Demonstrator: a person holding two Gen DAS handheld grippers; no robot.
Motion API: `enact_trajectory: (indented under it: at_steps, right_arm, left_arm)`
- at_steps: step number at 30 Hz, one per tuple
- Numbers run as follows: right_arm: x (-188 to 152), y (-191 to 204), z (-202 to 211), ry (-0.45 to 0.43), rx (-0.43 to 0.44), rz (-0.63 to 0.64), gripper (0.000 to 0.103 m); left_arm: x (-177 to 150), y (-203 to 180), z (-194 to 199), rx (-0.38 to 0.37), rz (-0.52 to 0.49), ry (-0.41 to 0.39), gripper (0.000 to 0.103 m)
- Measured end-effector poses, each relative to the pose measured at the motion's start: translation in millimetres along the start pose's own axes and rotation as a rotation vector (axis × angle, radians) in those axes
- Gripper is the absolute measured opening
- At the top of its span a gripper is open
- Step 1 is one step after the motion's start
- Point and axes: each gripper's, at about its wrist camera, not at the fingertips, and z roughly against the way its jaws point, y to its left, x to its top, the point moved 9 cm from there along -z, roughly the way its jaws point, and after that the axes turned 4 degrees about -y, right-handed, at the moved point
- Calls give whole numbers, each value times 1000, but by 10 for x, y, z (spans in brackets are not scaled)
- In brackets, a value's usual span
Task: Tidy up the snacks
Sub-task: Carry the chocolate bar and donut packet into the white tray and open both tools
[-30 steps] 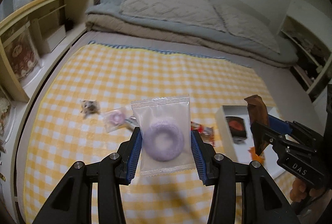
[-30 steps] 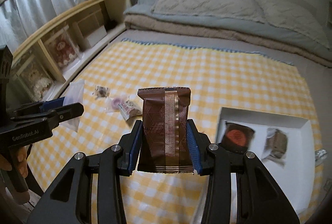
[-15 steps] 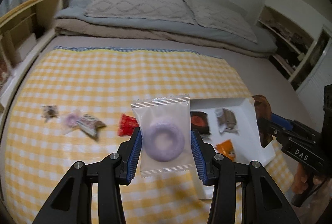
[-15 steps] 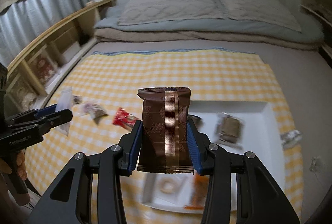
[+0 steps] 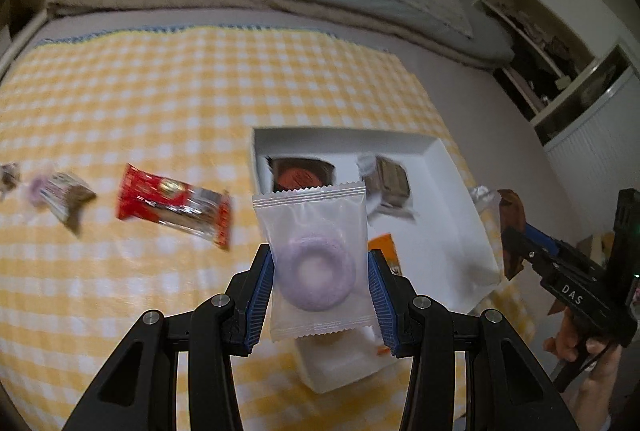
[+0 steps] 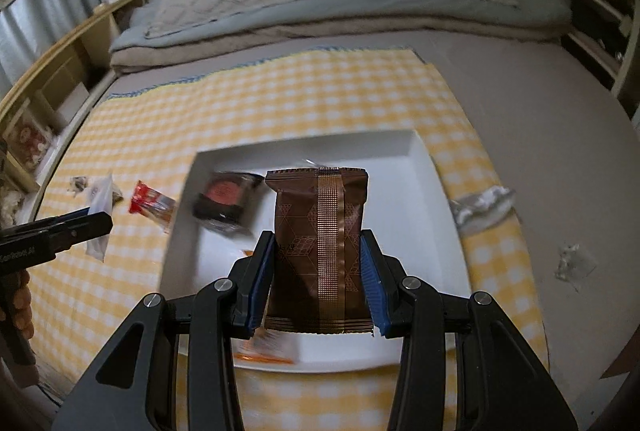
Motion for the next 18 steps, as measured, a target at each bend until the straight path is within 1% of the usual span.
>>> enact_trajectory:
  at_steps: [4,7,14,18]
  right_arm:
    - [-90,-274,-61,27,-32,-17,42]
    - [-139,-422,-92,42,-51,-23,42]
    - [-195,-603,-153,63,-61,-24,42]
    - [-225,-638,-197,79,-67,-6,42]
  left_arm:
    - [20,-93,-292,-8,3,38,45]
    - [69,-107,-487,0,10,55,45]
    - [74,-132,-936,12,24,100,45]
    - [70,-114,-1046,17,37,97,46]
